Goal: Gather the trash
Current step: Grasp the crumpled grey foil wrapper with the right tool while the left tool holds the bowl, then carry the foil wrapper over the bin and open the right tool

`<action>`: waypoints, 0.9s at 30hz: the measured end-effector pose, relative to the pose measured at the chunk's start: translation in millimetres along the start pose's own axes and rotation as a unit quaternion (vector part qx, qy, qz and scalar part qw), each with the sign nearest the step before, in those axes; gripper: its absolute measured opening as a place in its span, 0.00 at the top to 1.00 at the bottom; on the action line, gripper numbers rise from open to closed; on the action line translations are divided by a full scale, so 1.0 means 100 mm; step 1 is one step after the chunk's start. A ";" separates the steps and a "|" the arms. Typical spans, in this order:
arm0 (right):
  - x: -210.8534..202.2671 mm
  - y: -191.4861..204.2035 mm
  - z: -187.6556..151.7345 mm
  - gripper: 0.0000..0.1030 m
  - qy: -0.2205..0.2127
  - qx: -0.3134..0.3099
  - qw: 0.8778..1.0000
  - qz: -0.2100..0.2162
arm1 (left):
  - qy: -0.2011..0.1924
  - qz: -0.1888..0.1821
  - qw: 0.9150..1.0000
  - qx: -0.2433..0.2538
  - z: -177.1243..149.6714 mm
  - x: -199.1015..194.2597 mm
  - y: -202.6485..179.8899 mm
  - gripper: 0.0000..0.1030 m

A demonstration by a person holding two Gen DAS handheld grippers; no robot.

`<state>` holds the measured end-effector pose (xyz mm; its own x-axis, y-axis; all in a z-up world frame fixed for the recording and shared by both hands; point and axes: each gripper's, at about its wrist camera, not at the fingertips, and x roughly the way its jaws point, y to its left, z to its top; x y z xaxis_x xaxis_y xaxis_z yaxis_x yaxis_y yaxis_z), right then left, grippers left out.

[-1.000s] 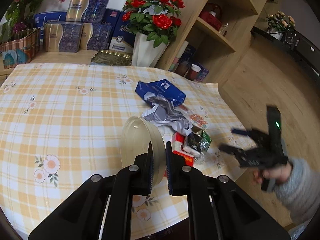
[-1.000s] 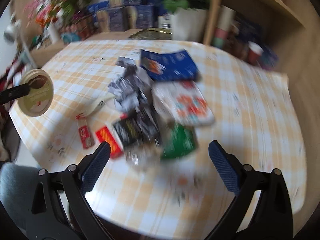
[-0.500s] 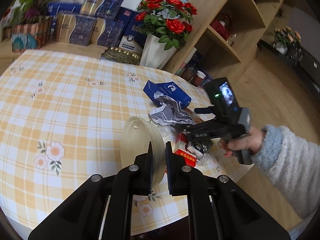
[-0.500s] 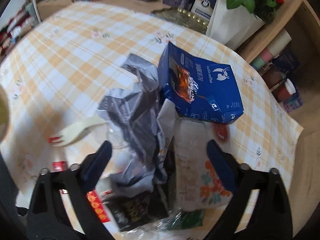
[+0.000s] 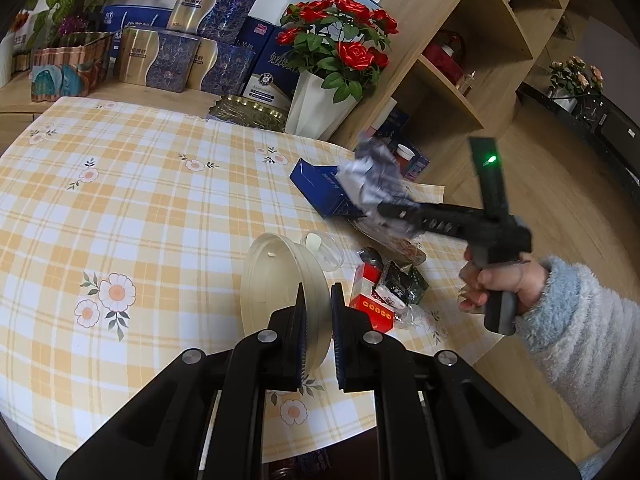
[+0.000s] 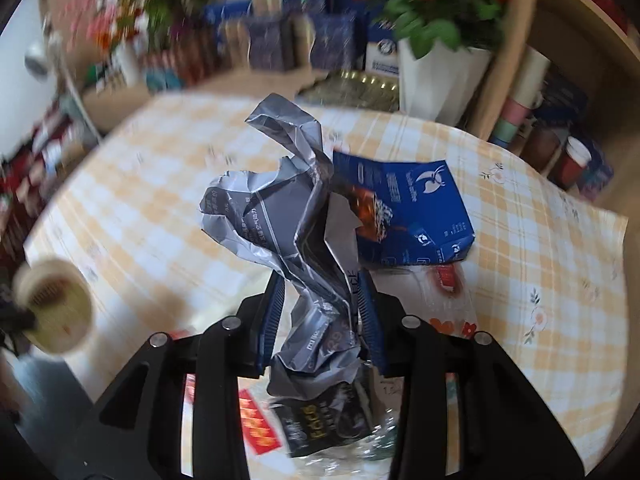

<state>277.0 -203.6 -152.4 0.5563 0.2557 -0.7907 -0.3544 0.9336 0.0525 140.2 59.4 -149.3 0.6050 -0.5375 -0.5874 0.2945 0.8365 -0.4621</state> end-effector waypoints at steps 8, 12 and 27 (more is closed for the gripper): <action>-0.54 -0.08 -0.28 0.62 -0.046 0.062 0.997 0.019 | -0.006 0.005 1.000 0.025 -0.14 -0.23 -0.21 0.89; -0.81 -0.02 -0.62 0.62 -0.053 0.069 0.996 0.027 | -0.008 0.006 0.999 0.036 -0.27 -0.37 -0.31 0.89; -1.14 0.69 -2.39 0.62 0.065 0.017 0.995 0.071 | 0.013 0.000 0.998 0.055 -1.02 -0.74 -0.59 0.89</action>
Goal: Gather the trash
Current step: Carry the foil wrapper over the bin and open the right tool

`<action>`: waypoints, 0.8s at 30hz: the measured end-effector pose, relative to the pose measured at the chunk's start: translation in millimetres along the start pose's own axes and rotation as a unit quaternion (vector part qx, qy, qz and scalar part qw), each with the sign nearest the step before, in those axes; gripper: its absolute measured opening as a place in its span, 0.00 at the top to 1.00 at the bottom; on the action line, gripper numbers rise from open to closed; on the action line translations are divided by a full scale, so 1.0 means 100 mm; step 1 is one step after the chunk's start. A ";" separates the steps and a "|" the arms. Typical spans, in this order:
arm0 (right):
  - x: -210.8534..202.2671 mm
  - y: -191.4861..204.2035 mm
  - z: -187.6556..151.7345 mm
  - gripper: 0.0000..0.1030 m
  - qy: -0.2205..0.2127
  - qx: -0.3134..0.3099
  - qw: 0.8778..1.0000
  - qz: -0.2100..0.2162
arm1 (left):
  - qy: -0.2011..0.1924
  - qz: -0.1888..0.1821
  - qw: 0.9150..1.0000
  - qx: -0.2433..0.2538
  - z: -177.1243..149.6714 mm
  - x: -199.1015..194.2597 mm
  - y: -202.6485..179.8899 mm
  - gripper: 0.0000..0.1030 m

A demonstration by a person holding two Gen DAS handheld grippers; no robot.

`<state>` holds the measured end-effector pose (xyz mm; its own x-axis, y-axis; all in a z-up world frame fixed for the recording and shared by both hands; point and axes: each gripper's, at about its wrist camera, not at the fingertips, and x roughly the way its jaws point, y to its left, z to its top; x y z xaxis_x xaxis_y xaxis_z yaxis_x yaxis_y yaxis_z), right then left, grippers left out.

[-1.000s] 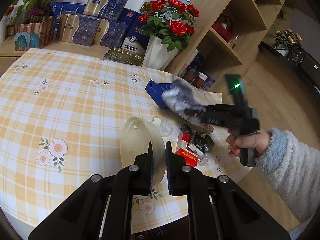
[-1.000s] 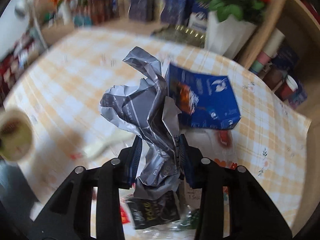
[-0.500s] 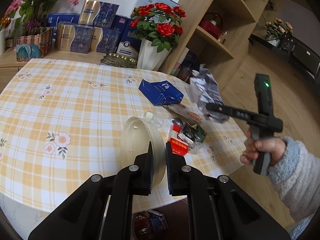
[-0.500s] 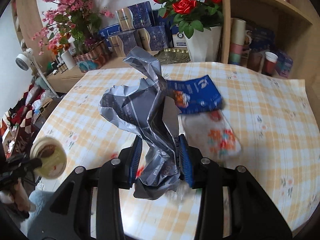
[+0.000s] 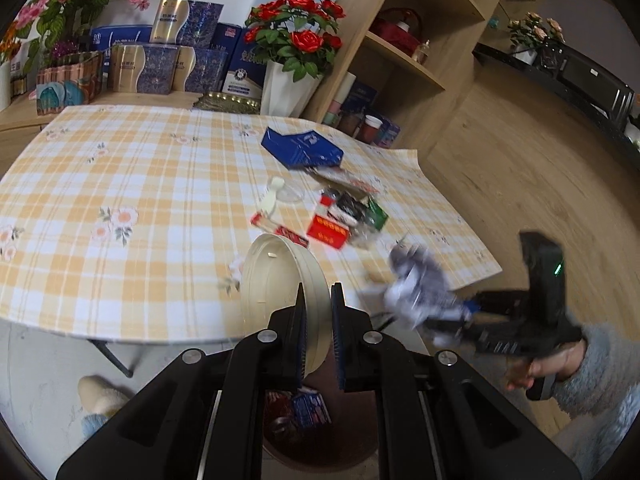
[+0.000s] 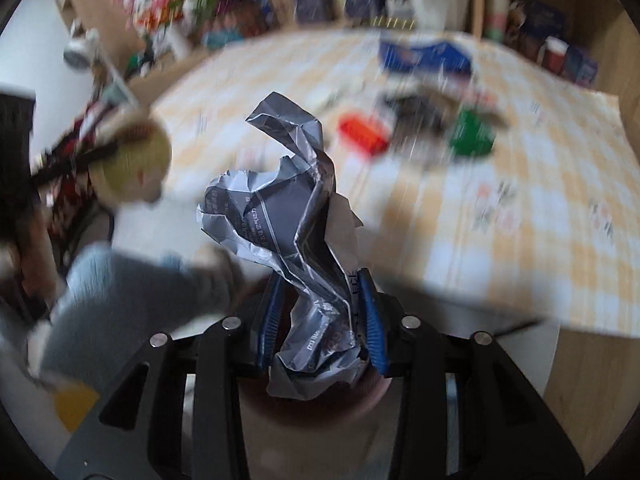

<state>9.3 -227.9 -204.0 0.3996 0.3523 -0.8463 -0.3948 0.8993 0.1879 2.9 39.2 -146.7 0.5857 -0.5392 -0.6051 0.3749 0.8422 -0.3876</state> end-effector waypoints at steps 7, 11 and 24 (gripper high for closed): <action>0.67 0.18 -0.33 0.61 0.110 -0.016 0.994 0.000 | 0.016 -0.003 1.000 -0.011 -0.19 0.02 0.02 0.89; 1.10 0.23 -0.37 0.61 0.163 -0.014 0.986 -0.041 | 0.018 -0.003 1.000 -0.019 -0.23 0.04 0.07 0.89; 1.84 0.10 -0.55 0.50 0.235 0.094 0.965 -0.074 | 0.037 -0.001 0.999 -0.033 -0.36 0.12 0.24 0.89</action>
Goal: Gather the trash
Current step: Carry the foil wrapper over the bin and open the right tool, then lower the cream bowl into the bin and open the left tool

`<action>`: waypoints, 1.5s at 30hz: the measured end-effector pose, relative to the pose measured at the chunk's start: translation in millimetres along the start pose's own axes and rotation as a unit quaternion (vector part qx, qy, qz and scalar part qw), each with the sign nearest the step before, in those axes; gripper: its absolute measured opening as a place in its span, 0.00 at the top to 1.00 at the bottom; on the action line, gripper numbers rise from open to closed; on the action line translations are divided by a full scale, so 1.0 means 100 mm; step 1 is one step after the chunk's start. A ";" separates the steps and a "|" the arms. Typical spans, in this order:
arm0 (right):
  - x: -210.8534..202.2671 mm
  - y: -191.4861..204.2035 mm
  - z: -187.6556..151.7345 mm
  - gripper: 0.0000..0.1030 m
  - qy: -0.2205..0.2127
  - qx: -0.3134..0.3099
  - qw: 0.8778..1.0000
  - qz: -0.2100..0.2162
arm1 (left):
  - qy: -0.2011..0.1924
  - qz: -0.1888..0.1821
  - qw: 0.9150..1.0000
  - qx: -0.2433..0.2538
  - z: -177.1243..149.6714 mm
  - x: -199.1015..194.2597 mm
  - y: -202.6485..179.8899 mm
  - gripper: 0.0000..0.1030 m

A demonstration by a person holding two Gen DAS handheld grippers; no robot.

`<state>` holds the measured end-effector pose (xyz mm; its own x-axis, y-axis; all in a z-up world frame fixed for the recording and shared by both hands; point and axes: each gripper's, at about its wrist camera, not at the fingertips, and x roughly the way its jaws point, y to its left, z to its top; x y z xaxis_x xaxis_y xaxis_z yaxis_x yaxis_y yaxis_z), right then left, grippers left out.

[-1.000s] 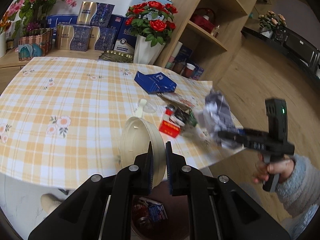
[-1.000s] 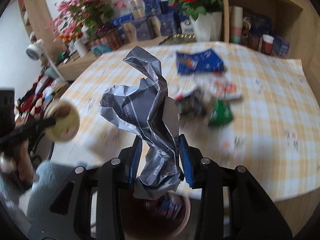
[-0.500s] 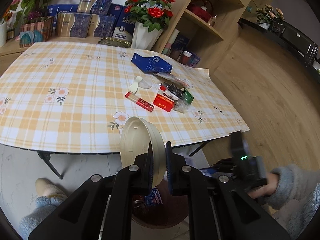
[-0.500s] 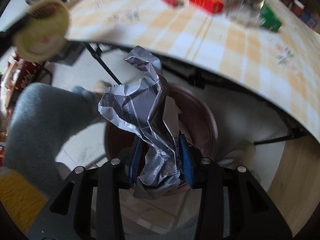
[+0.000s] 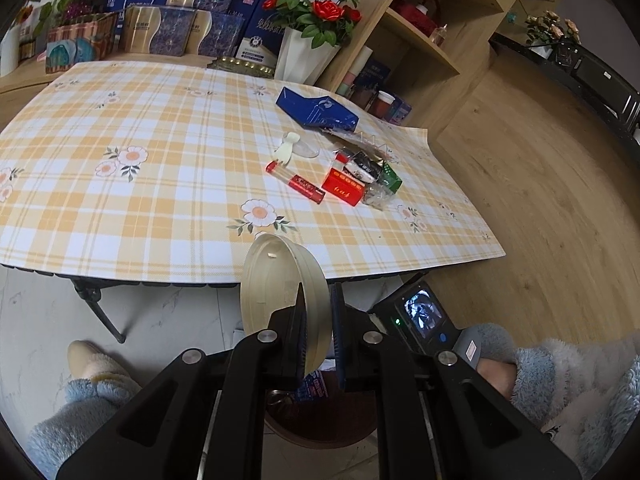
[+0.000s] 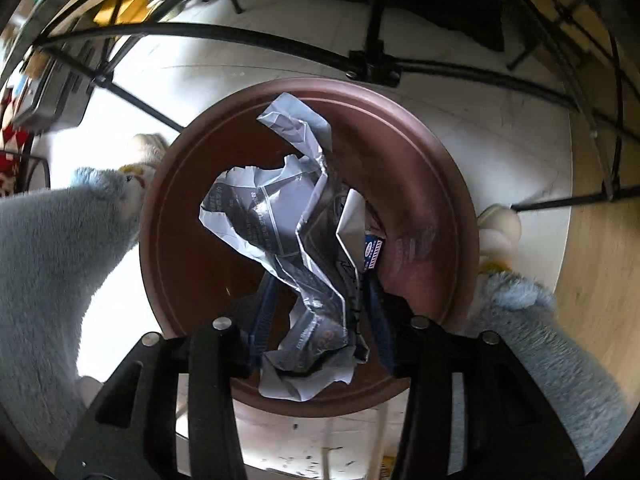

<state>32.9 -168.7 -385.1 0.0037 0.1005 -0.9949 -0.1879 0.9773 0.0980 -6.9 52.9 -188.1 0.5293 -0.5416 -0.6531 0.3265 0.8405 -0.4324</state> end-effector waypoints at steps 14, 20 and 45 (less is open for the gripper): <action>-0.80 -0.32 -0.10 0.10 -0.134 0.017 0.990 0.037 | 0.020 -0.010 0.999 0.024 -0.09 0.14 -0.11 0.89; -1.33 -0.56 -0.38 0.06 -0.234 -0.011 0.972 0.027 | 0.052 -0.019 0.997 0.045 -0.22 0.37 -0.26 0.89; -1.52 -1.03 -0.73 0.06 -0.339 0.040 0.940 0.025 | 0.196 0.006 0.974 0.112 -0.50 1.63 -0.63 0.89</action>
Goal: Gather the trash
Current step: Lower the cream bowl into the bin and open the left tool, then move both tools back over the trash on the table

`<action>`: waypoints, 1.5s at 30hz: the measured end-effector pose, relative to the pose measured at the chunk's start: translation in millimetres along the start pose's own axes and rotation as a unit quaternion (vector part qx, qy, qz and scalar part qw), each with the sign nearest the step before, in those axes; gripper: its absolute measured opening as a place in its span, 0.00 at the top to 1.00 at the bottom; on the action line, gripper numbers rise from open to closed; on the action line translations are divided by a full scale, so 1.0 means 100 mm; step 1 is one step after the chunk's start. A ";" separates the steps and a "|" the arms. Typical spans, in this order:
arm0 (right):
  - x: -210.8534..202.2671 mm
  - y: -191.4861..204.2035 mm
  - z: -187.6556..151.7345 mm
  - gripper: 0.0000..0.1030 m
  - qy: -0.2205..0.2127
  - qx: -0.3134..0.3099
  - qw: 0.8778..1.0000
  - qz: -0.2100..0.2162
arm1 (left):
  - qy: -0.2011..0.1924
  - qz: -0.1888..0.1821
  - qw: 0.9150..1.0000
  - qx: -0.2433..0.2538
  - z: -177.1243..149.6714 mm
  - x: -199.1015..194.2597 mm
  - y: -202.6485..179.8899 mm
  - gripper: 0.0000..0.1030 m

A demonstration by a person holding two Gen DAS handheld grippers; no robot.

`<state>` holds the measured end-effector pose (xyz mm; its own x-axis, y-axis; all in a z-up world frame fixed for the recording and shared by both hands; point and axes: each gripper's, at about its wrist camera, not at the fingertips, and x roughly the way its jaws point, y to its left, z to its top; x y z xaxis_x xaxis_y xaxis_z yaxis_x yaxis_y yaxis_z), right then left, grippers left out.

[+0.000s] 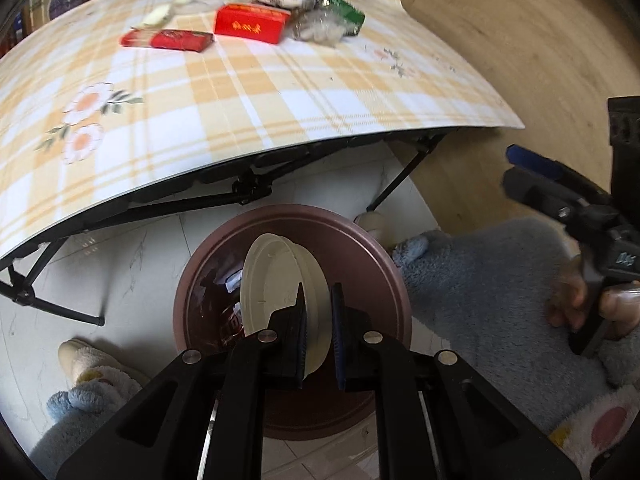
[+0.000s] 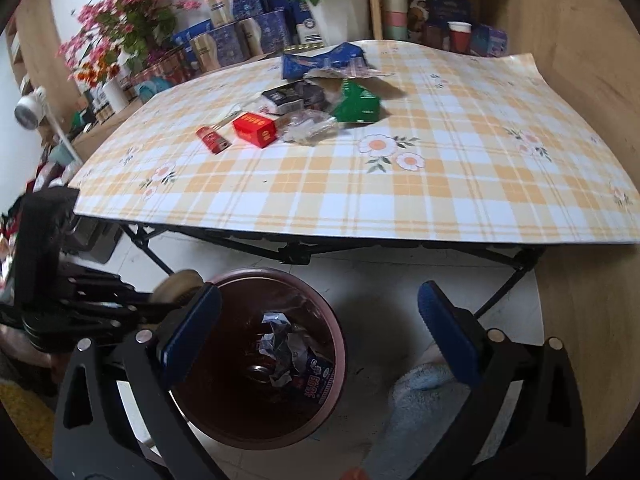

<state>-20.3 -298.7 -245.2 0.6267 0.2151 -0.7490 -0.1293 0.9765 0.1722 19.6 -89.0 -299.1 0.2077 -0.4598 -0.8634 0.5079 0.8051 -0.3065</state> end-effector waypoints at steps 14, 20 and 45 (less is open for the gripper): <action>0.01 -0.10 0.00 0.06 0.002 0.028 1.000 -0.002 | -0.146 0.037 0.988 -0.024 0.04 -0.65 0.00 0.13; 0.03 -0.02 0.00 0.06 0.006 0.007 1.000 -0.009 | -0.196 0.096 0.974 -0.054 -0.07 -1.00 0.13 0.07; -0.08 0.07 0.66 0.06 -0.038 0.012 0.999 -0.006 | -0.265 0.211 0.940 -0.050 0.17 -1.58 0.43 0.06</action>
<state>24.4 -294.0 -195.8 0.6845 0.2005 -0.7009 -0.1034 0.9784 0.1790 22.8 12.1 -168.9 0.7734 -0.1918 -0.6042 0.2111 0.9766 -0.0398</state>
